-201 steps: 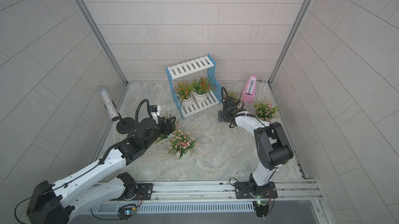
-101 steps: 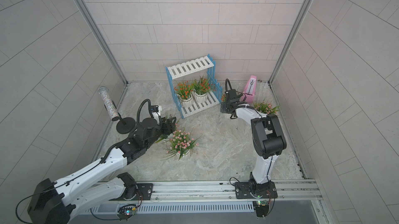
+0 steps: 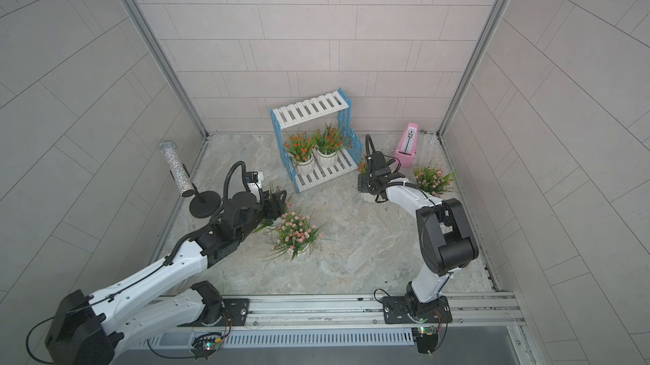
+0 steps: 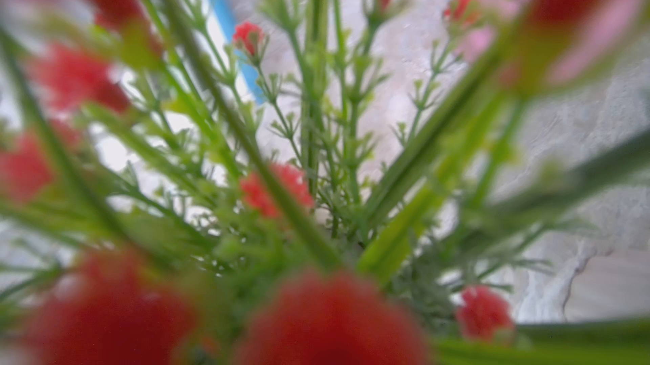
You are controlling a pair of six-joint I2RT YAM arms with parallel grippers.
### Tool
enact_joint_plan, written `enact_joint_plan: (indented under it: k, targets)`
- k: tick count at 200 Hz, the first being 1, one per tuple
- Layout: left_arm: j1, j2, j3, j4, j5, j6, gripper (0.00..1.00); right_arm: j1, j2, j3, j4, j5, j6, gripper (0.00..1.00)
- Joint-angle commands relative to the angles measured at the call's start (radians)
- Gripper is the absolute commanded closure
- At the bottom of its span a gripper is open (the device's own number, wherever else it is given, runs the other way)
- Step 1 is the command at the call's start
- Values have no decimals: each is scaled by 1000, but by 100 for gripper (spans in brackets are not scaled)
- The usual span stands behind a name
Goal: Place the baby's breath potted plants on the rack by color
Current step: Pick up the baby's breath potted plant from the center of the board.
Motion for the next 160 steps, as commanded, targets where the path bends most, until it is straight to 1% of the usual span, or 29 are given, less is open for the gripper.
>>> enact_joint_plan:
  k: [1,20,39,99,160]
  targets:
    - [-4,14,19,4,-30,13,30,55,-96,16,4,-10,-21,22]
    - [-3,21,22,-1,-40,19,30,99,-115,36,21,-21,-22,22]
    - [-3,20,25,0,-49,21,30,126,-84,100,10,-46,-21,22]
    - [-3,10,24,-9,-56,29,30,166,121,355,-26,-127,-52,23]
    - [-3,27,14,8,-54,31,30,198,328,608,-100,-147,-104,22]
